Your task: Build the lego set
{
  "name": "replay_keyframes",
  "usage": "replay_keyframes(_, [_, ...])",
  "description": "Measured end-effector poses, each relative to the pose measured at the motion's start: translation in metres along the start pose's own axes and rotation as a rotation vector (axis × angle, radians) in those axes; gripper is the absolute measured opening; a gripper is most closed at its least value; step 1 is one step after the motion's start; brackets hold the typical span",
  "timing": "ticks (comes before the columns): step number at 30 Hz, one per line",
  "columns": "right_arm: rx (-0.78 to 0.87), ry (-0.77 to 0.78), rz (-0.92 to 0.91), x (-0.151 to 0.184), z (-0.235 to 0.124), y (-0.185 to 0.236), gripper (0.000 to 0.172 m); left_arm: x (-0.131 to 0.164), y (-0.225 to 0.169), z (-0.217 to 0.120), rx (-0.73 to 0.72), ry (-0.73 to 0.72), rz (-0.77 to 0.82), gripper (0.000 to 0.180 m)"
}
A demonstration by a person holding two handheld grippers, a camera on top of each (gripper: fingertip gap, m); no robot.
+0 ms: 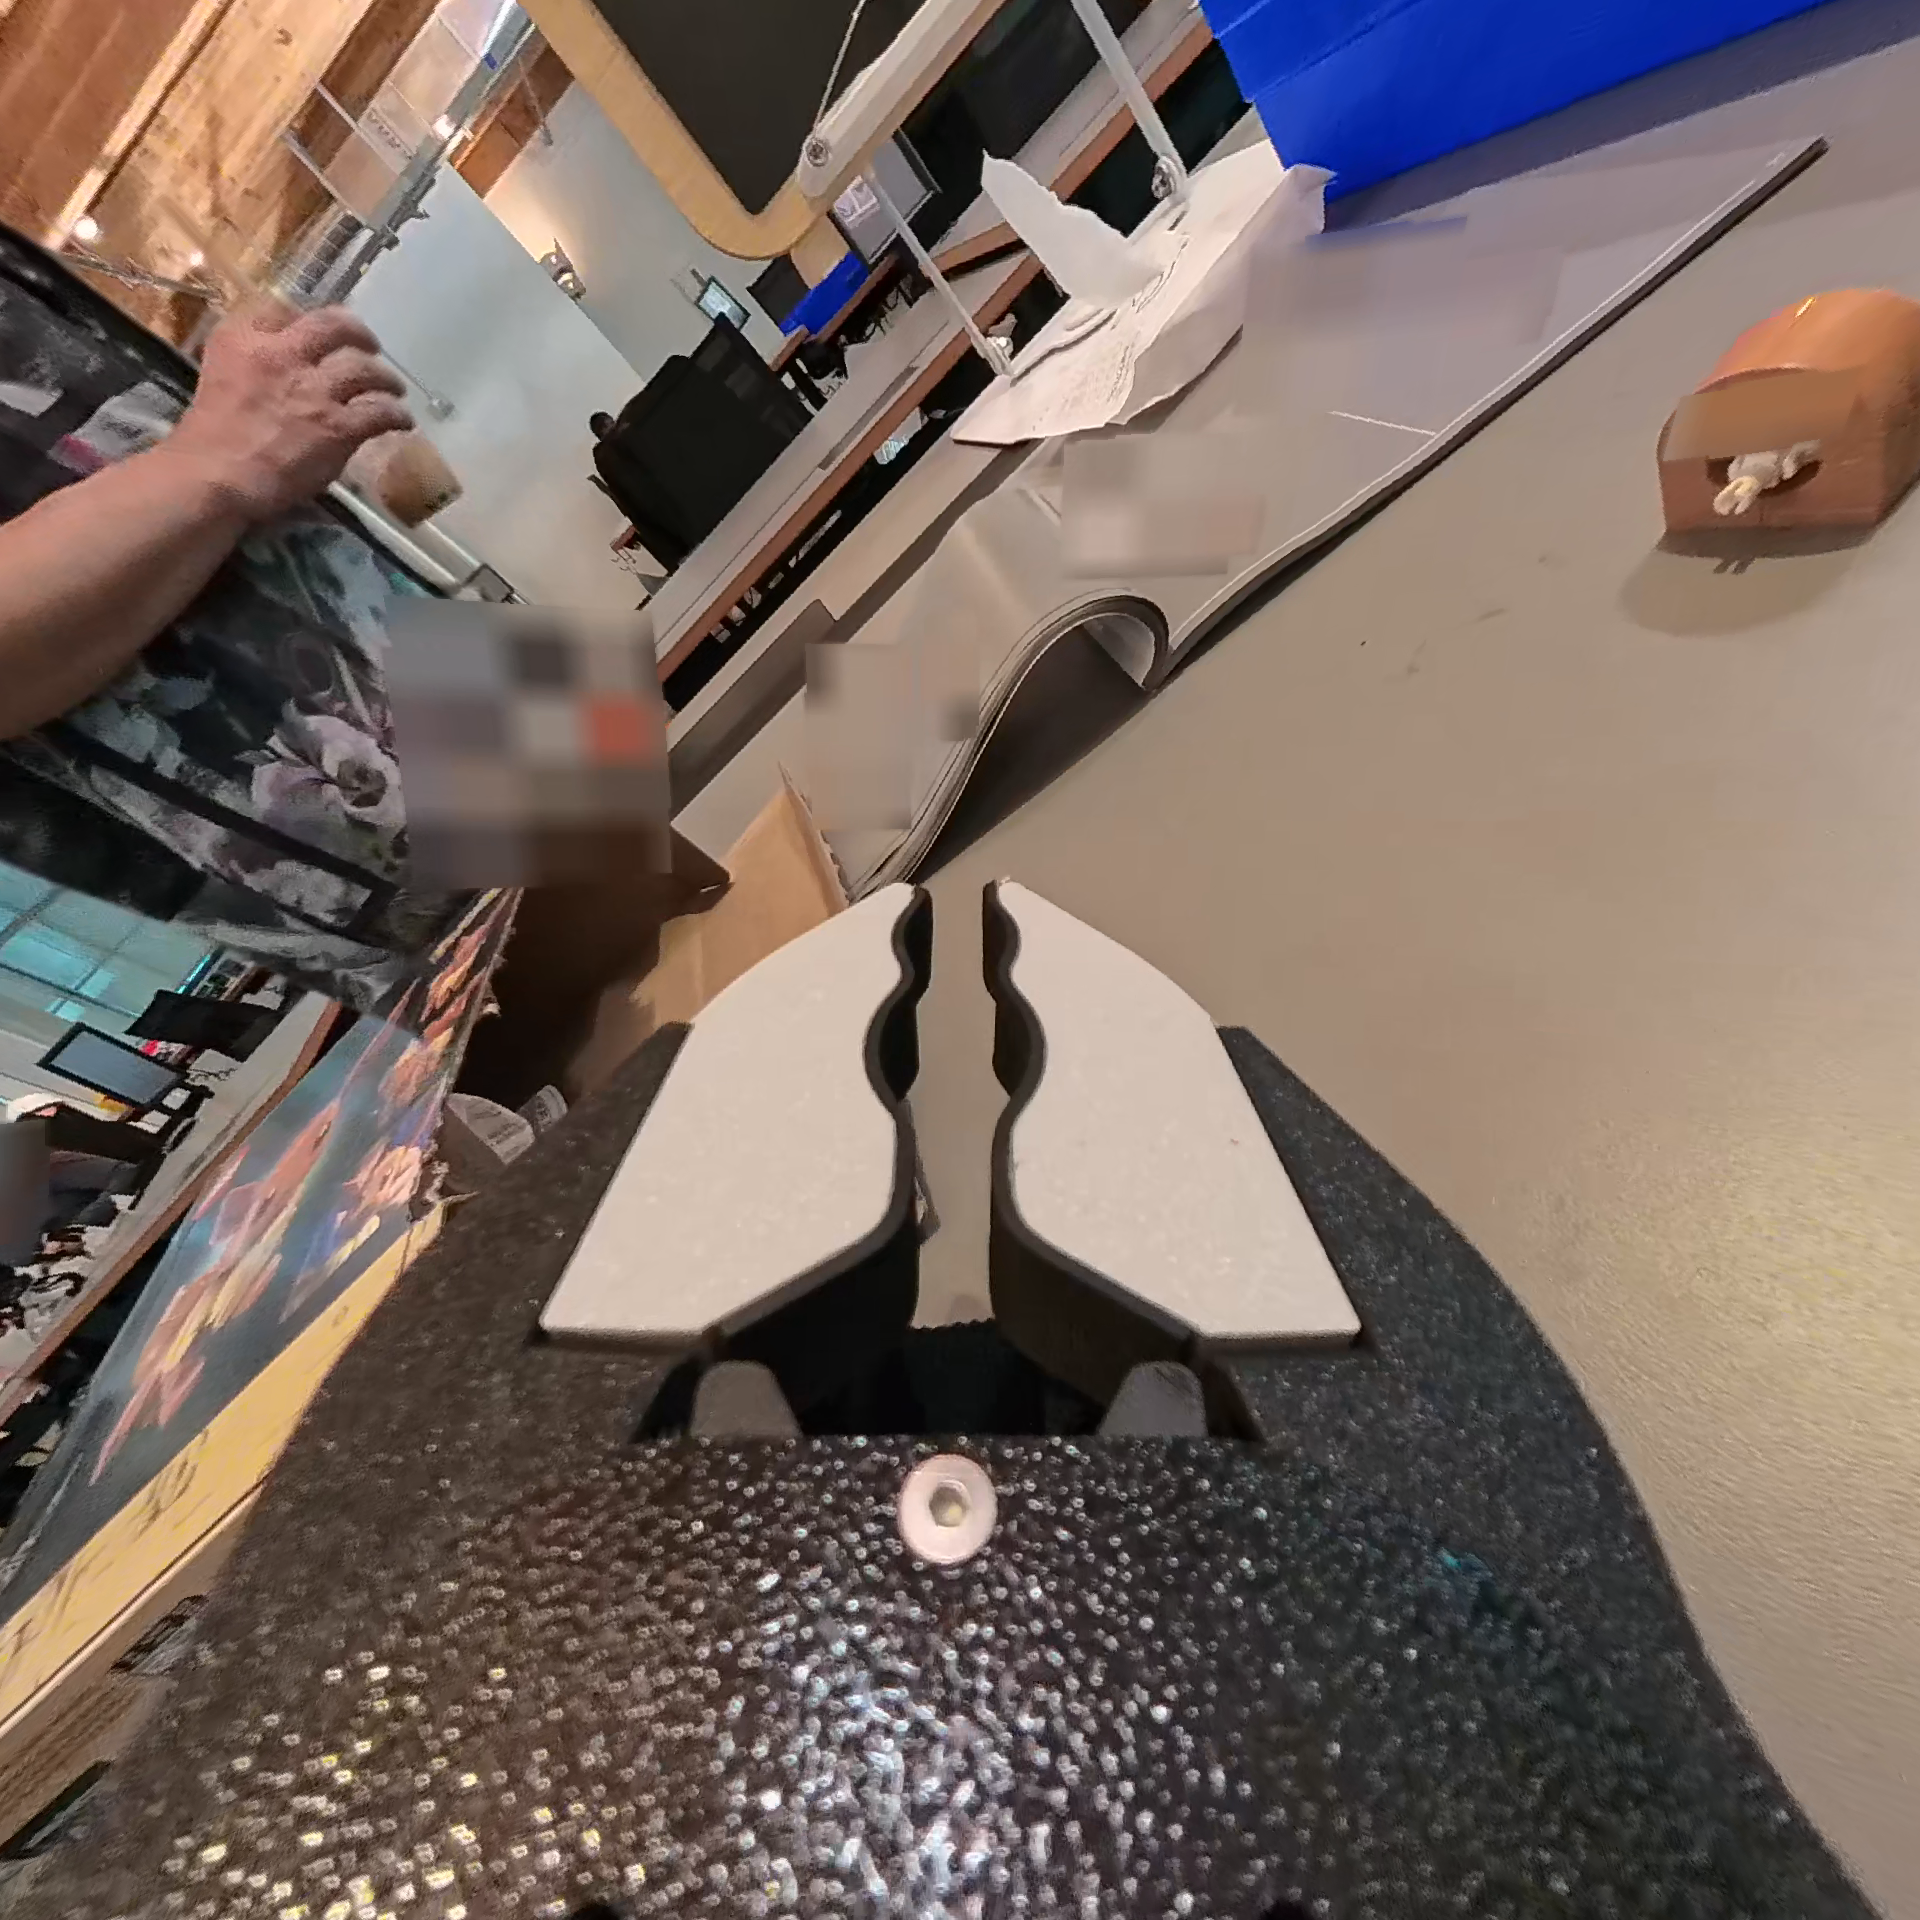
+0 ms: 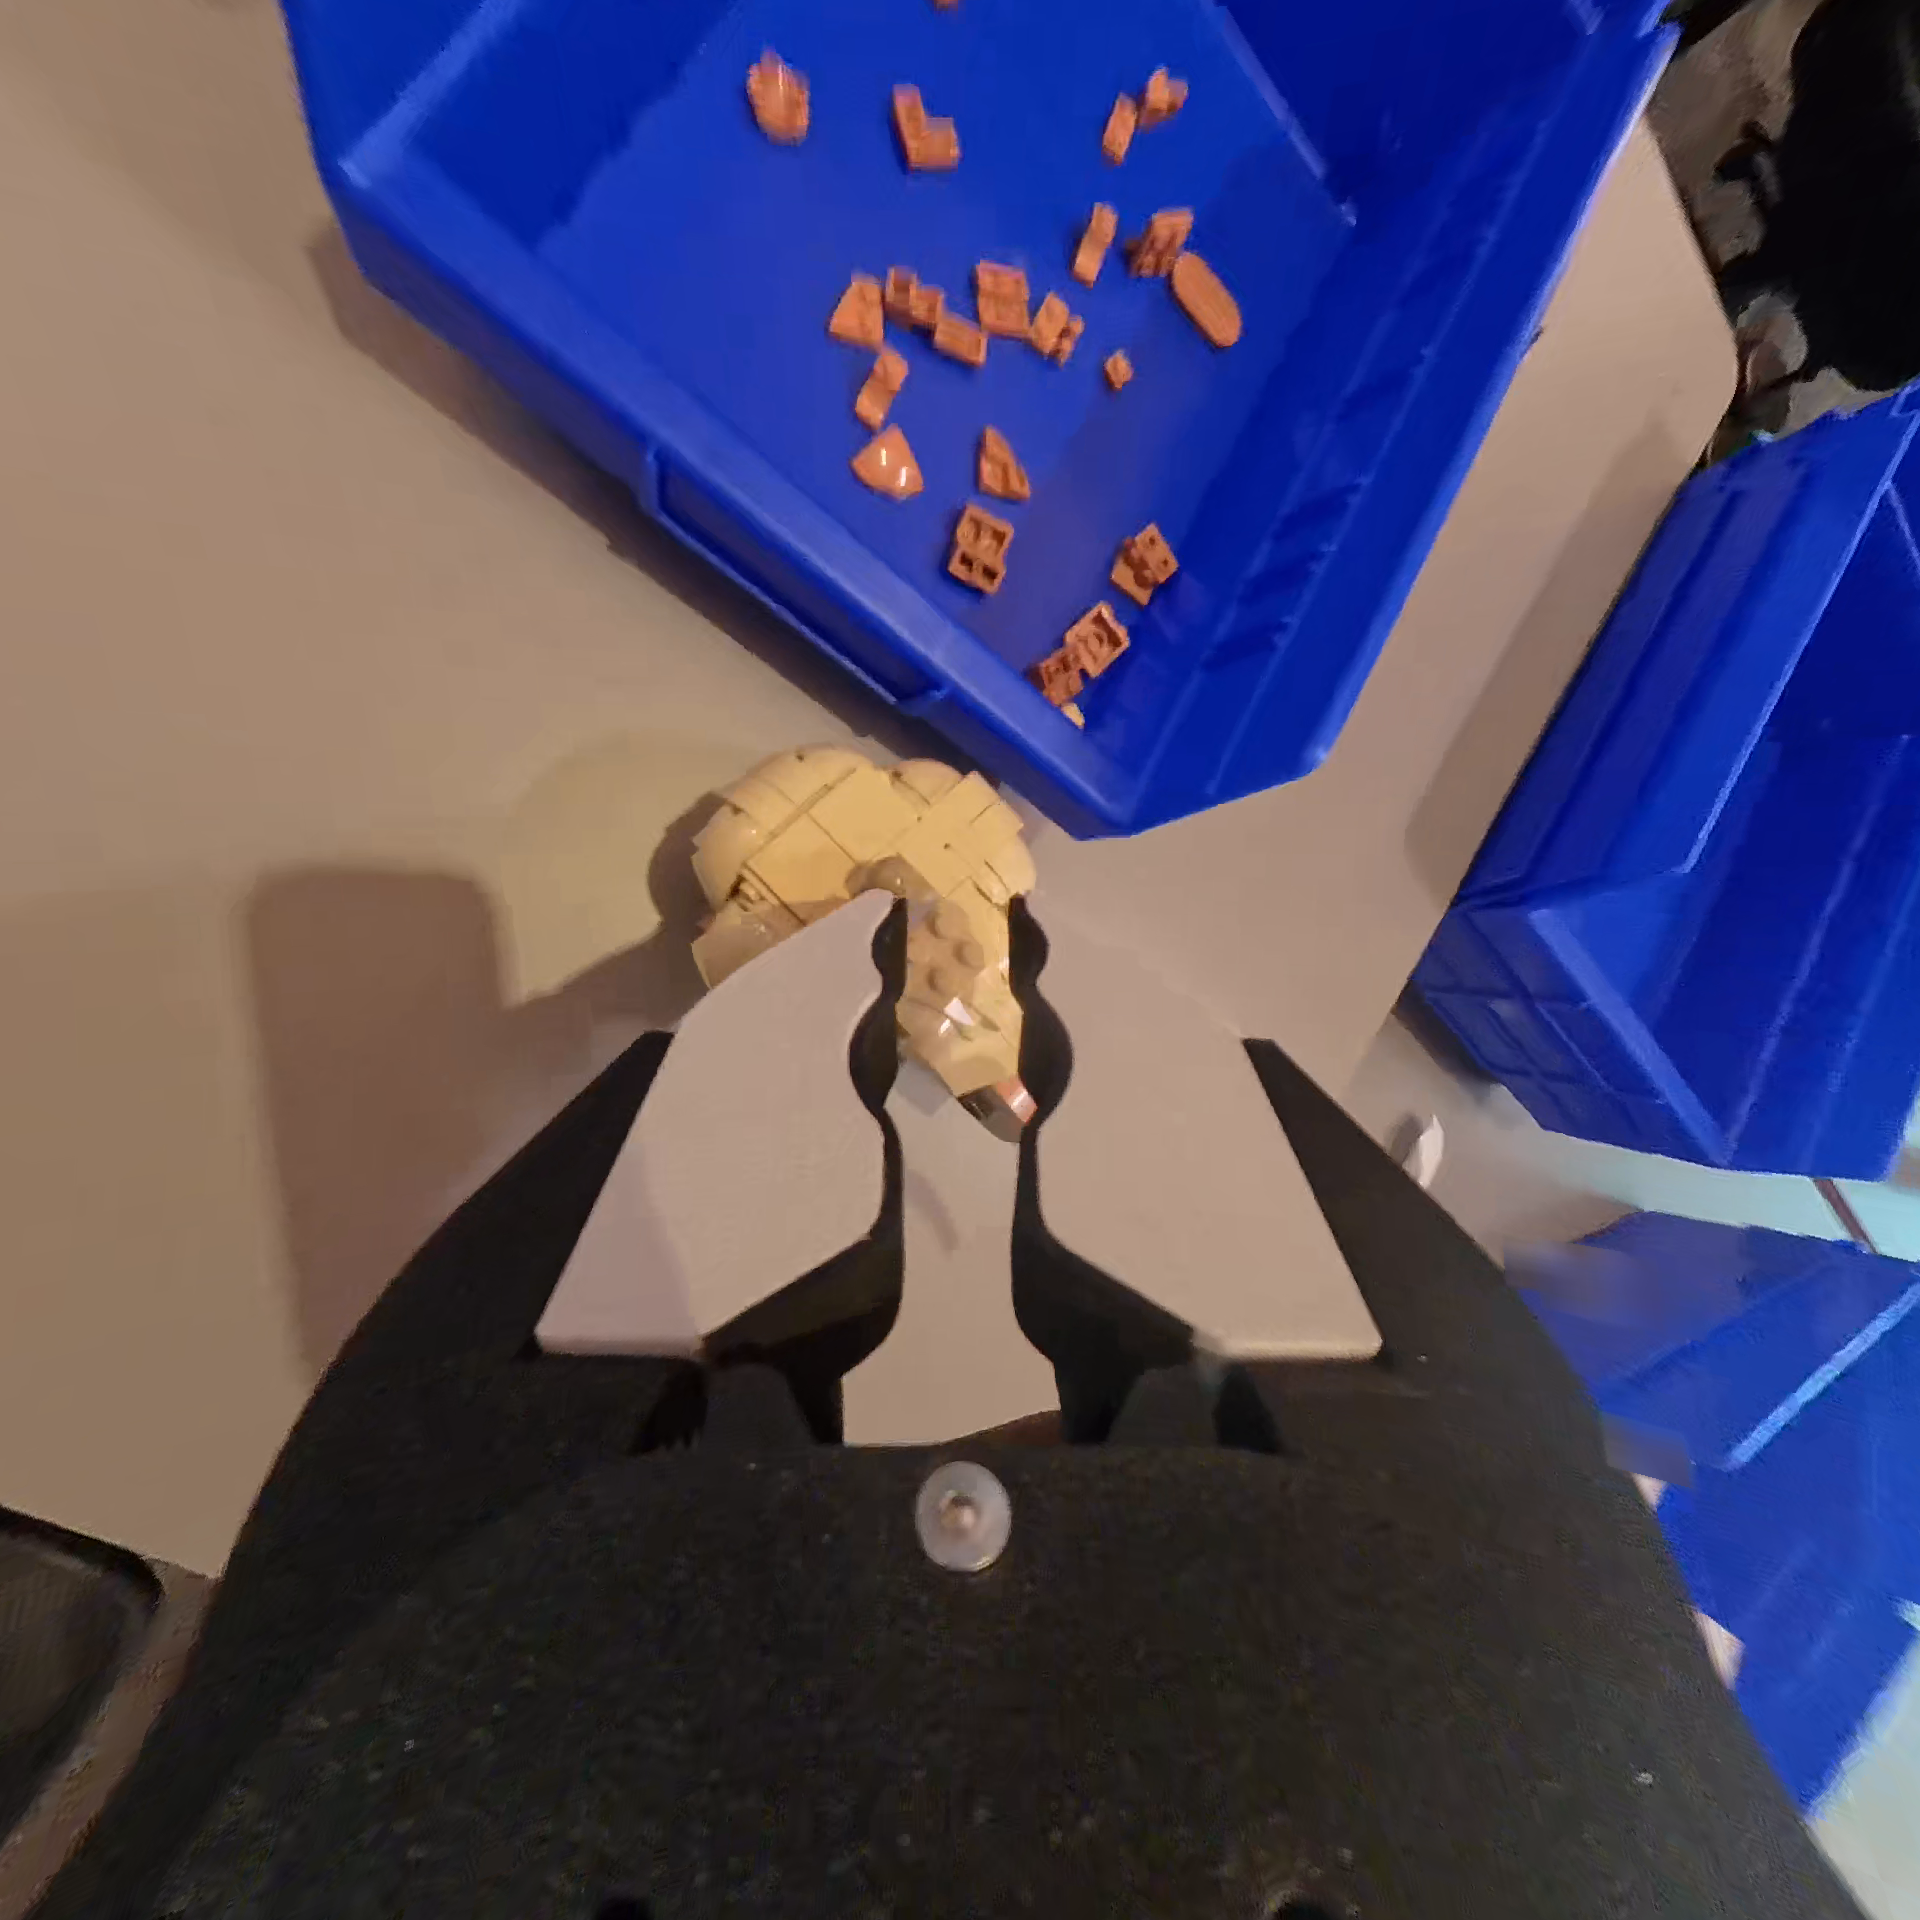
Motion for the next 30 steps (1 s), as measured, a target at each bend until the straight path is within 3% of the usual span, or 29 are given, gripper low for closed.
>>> replay_keyframes(2, [0.003,-0.083,0.052,-0.002,-0.008,-0.003,0.017,0.0,-0.001,0.0,-0.006,0.003,0.008,0.008])
replay_keyframes(5, [-0.004,-0.048,0.031,0.002,-0.001,0.001,0.021,0.001,-0.001,0.0,-0.011,0.009,0.014,0.008])
replay_keyframes(8, [0.024,-0.127,0.073,0.0,-0.007,-0.001,0.019,0.001,-0.001,-0.001,-0.016,0.009,0.017,0.008])
replay_keyframes(11, [0.002,-0.06,0.031,0.003,0.002,0.002,0.024,0.001,-0.002,-0.001,-0.018,0.014,0.026,0.008])
replay_keyframes(15, [0.025,-0.302,0.127,-0.006,-0.024,-0.003,0.02,0.002,-0.003,-0.002,-0.012,0.014,0.032,0.008])
replay_keyframes(18, [0.001,-0.388,0.029,-0.02,-0.026,0.03,0.024,0.002,-0.004,-0.002,0.017,0.026,0.034,0.009])
replay_keyframes(23, [-0.139,-0.701,-0.07,-0.059,-0.02,0.12,0.025,-0.009,-0.009,0.003,0.229,-0.049,-0.005,0.011])
replay_keyframes(26, [-0.305,-0.754,-0.023,-0.078,-0.005,0.15,0.028,-0.024,-0.013,0.012,0.421,-0.05,0.001,0.014])
replay_keyframes(30, [-0.367,-0.782,-0.025,-0.096,0.013,0.158,0.028,-0.052,-0.013,0.028,0.562,-0.029,0.055,0.017])
Point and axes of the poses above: each gripper's, where its closed fingertips meet, z out along the fingers, x out of its underside, y = z × x across the jaws, the point moved 9 cm from there along -z, back along the fingers, and after that the axes turned 12 degrees about -z, right-handed, at the moved point
